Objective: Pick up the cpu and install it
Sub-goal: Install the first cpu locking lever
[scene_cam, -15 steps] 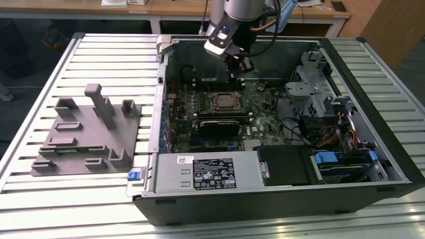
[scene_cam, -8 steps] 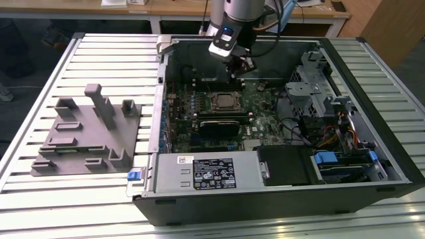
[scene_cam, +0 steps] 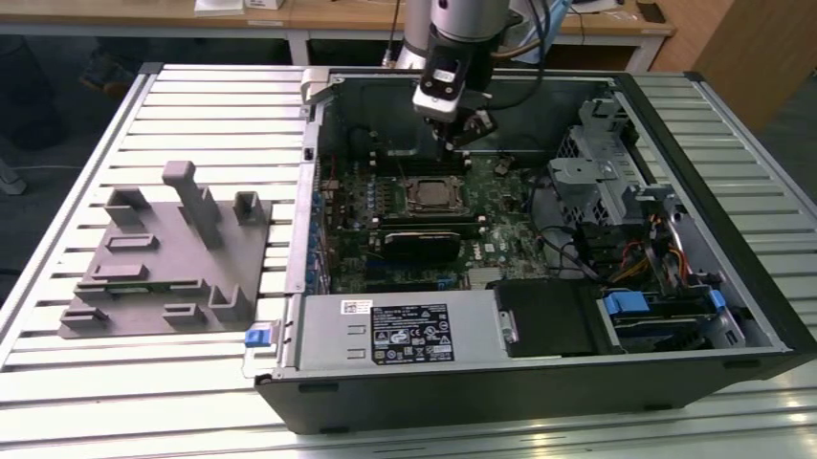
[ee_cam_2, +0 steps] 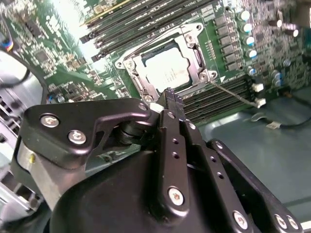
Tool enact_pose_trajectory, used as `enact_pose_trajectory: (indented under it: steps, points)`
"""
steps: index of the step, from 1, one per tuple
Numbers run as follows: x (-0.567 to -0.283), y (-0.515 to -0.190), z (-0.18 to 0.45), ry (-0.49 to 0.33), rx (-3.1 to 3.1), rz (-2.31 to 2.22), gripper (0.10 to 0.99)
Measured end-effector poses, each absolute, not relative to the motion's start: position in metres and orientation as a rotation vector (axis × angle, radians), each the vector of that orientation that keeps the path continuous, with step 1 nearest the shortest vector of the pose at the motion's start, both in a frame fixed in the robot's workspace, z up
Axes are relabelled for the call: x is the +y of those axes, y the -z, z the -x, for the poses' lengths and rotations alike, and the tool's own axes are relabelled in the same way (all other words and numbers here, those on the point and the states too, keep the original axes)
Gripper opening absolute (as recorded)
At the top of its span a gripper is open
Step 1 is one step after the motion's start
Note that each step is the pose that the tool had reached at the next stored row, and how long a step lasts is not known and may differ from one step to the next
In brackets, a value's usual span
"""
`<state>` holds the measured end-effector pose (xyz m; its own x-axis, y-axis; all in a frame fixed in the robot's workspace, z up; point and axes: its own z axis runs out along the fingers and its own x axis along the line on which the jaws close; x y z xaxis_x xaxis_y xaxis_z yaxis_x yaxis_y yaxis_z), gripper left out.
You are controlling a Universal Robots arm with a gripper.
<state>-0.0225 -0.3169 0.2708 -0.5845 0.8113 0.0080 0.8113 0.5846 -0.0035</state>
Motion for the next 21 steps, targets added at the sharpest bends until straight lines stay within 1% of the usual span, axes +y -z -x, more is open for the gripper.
enact_pose_trajectory:
  steps: [21]
  points:
    - [-0.3169,-0.2691,0.0225,-0.002,-3.009,0.874,0.106]
